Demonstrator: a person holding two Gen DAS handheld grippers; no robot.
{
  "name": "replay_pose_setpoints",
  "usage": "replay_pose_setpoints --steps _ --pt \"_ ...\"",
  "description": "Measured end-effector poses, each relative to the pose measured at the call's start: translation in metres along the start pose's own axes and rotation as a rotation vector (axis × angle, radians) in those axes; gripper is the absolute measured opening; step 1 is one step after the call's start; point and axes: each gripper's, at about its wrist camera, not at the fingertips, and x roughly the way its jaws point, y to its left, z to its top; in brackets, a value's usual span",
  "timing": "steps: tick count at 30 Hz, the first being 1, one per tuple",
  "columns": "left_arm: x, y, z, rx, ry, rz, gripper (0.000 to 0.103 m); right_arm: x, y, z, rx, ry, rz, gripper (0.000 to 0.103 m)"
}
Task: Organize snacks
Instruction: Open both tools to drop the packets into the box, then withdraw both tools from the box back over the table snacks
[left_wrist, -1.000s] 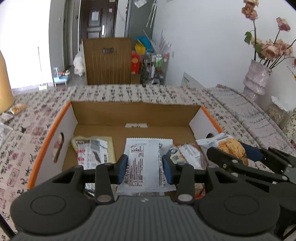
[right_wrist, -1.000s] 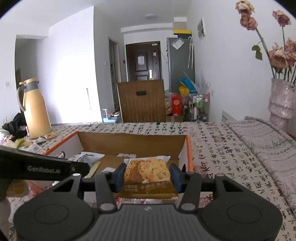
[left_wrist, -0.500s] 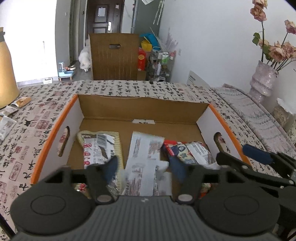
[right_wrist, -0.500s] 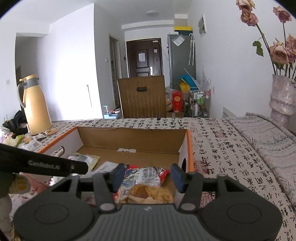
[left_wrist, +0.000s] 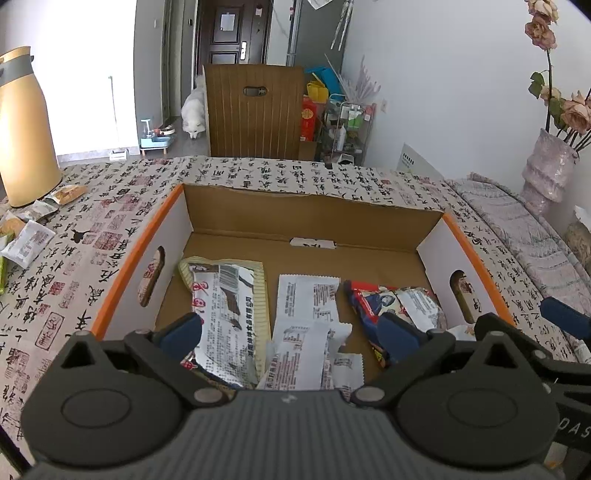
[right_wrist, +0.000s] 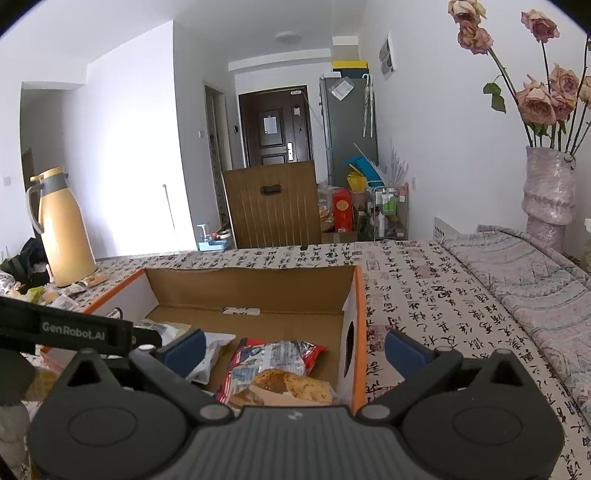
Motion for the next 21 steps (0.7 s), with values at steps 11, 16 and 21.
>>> replay_pose_setpoints --steps 11,16,21 --pt "-0.032 0.0 -0.004 0.006 -0.04 0.016 0.103 -0.027 0.005 0.004 -0.016 -0.033 -0.02 0.103" --pt "-0.053 0.001 -0.015 0.009 -0.046 0.012 0.103 -0.048 0.008 -0.001 -0.005 -0.032 -0.016 0.103" --pt "-0.077 0.004 -0.028 0.014 -0.061 0.003 0.103 -0.071 0.013 -0.01 -0.006 -0.028 -0.017 0.103"
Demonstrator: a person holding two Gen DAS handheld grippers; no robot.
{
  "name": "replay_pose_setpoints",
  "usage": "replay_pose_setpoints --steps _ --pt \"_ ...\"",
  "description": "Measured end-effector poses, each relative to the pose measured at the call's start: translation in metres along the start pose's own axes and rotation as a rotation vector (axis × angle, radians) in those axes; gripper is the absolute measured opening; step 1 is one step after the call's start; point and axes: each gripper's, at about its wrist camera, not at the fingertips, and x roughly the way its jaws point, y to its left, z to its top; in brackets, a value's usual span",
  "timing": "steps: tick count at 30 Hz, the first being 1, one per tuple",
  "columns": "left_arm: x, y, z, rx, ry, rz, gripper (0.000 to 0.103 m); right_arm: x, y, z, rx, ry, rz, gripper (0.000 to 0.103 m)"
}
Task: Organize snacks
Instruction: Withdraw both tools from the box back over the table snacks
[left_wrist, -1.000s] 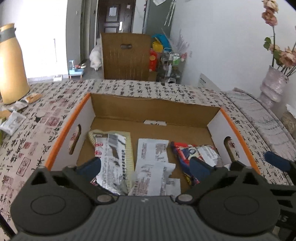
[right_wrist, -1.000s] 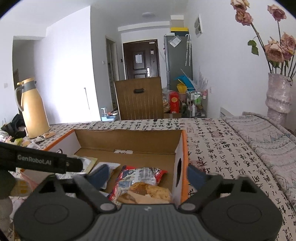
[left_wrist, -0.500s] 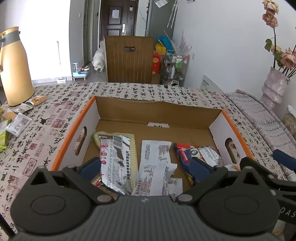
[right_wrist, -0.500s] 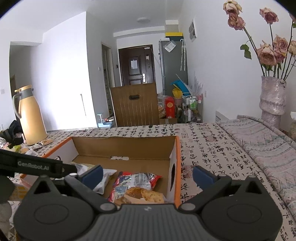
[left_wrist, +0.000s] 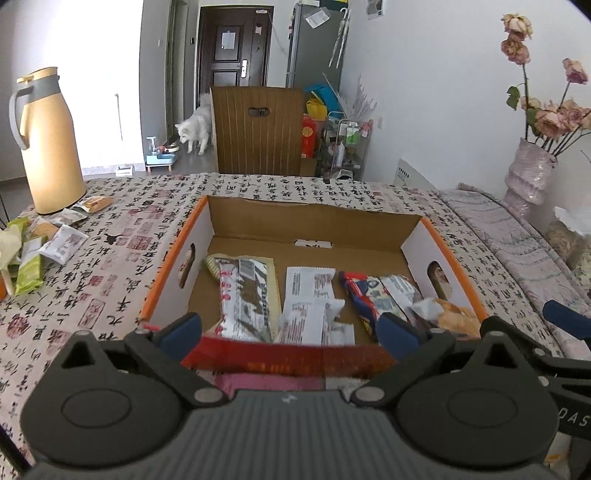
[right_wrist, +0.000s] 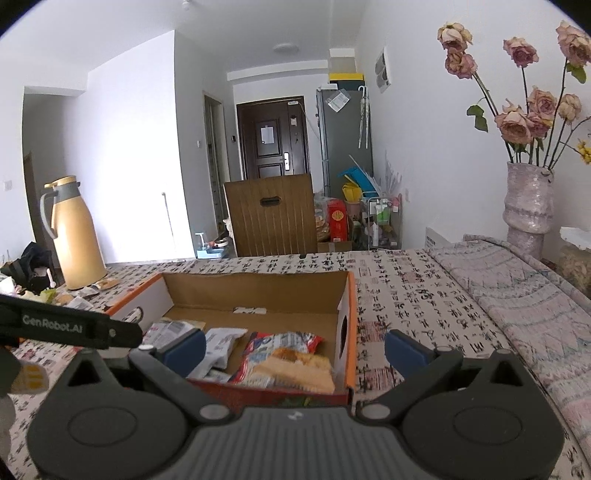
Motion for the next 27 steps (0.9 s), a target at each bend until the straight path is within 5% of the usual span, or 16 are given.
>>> replay_pose_setpoints --steps 27 --pt "-0.056 0.055 -0.1 -0.06 0.117 0.021 0.103 -0.06 0.044 -0.084 0.011 0.184 0.06 0.103"
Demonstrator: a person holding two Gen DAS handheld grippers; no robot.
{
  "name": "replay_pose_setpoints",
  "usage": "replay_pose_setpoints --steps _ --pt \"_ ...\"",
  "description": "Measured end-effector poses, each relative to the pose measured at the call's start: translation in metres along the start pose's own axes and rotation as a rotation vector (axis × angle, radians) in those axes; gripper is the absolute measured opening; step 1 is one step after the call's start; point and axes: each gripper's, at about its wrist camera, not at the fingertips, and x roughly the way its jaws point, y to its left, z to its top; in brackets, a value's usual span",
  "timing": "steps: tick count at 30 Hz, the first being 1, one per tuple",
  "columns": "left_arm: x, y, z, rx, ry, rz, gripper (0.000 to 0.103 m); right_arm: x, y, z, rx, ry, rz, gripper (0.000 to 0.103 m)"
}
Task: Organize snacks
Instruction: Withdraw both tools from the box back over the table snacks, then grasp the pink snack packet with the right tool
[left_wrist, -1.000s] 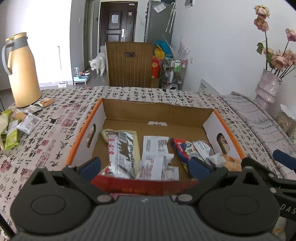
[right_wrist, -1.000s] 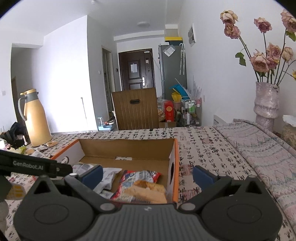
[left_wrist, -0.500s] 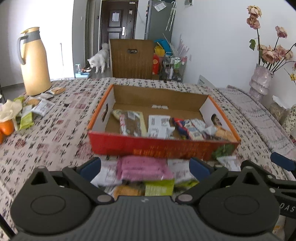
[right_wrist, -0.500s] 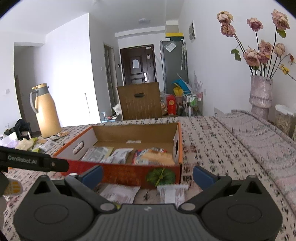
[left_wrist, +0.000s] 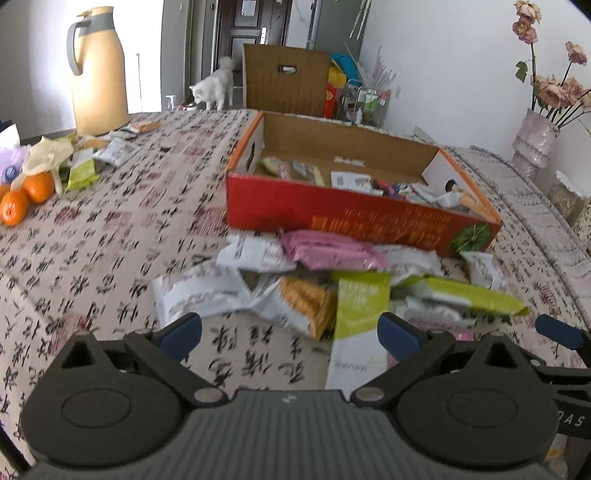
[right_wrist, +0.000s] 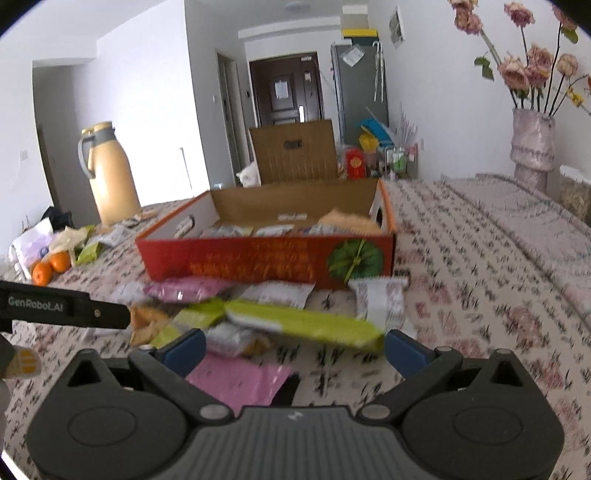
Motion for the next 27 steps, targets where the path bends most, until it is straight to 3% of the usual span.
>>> replay_pose_setpoints --steps 14,27 --pt "0.01 0.022 -0.018 -0.028 0.063 -0.009 0.103 0.022 0.034 -0.012 -0.038 0.093 0.011 0.103" --pt "0.011 0.035 -0.019 -0.061 0.069 -0.01 0.103 0.055 0.05 -0.016 -0.043 0.158 -0.032 0.103"
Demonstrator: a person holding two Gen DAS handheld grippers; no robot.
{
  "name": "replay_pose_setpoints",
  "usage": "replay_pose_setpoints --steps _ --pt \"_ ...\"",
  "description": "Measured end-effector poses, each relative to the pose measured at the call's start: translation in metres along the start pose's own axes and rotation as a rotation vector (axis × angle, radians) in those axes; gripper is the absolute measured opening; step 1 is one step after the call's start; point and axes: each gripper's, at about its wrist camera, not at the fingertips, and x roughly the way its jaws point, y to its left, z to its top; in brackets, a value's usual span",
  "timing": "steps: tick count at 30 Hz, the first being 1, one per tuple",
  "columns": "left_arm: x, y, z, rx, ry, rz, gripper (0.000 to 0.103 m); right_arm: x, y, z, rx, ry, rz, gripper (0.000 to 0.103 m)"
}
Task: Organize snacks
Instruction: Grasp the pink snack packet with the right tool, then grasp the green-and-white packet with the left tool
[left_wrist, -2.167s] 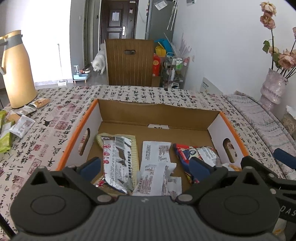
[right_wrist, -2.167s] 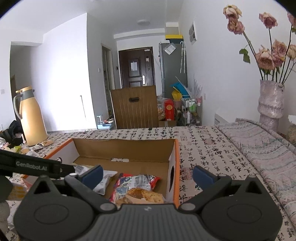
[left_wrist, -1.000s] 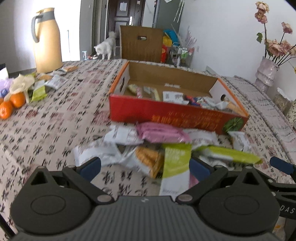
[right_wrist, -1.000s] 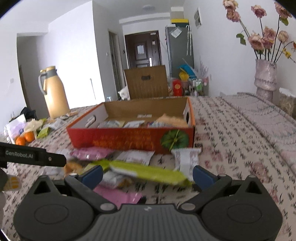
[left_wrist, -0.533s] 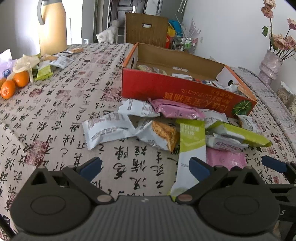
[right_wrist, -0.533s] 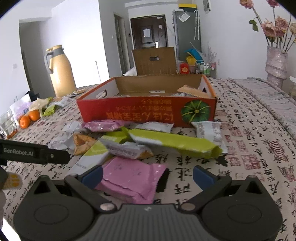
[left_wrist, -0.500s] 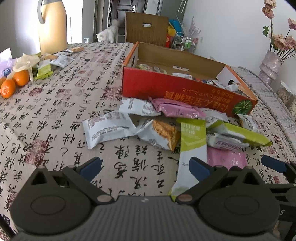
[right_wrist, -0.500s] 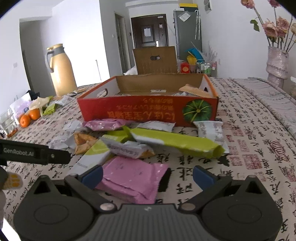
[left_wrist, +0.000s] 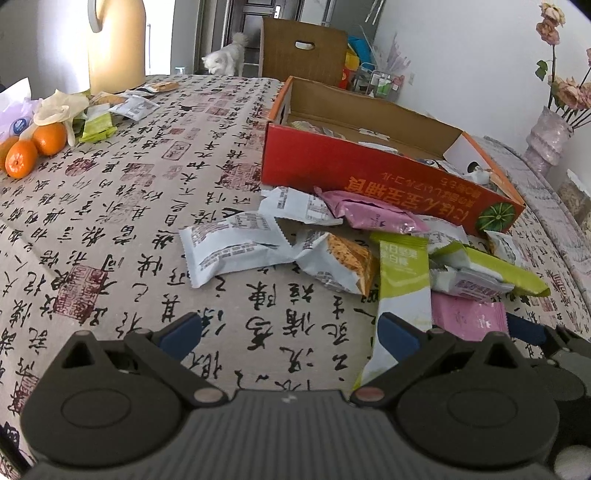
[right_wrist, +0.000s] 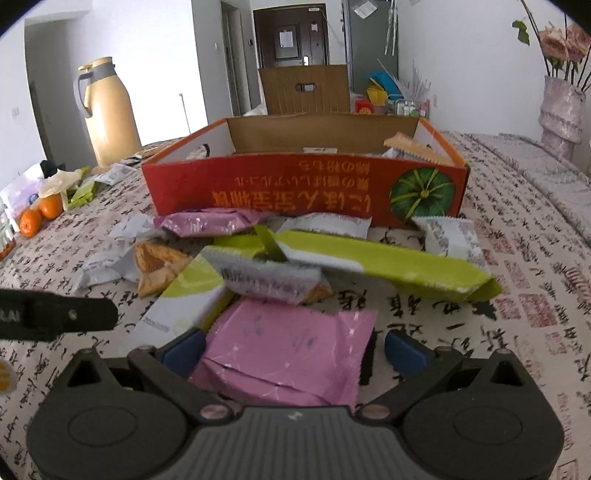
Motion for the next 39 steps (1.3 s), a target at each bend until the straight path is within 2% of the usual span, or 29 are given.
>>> replay_pose_setpoints --steps 4,12,18,22,30,39 --pt "0.002 -0.001 0.0 -0.001 0.006 -0.004 0.103 0.001 0.01 -0.005 -0.066 -0.008 -0.044 0.103" --pt "0.002 -0.002 -0.001 -0.001 0.009 -0.003 0.103 -0.002 0.006 -0.006 -0.055 -0.011 -0.024 0.102" --pt "0.001 -0.004 -0.002 0.001 0.007 -0.003 0.103 -0.012 0.003 -0.009 -0.053 -0.042 -0.018 0.073" --pt "0.001 -0.007 -0.002 0.007 0.008 -0.003 0.103 -0.018 -0.001 -0.013 -0.048 -0.055 0.003 0.065" --pt "0.001 -0.014 -0.001 0.024 0.006 -0.006 0.103 -0.033 -0.011 -0.019 -0.025 -0.094 0.026 0.063" --pt "0.005 -0.036 0.001 0.072 0.008 -0.026 0.103 -0.057 -0.038 -0.022 0.019 -0.159 -0.014 0.063"
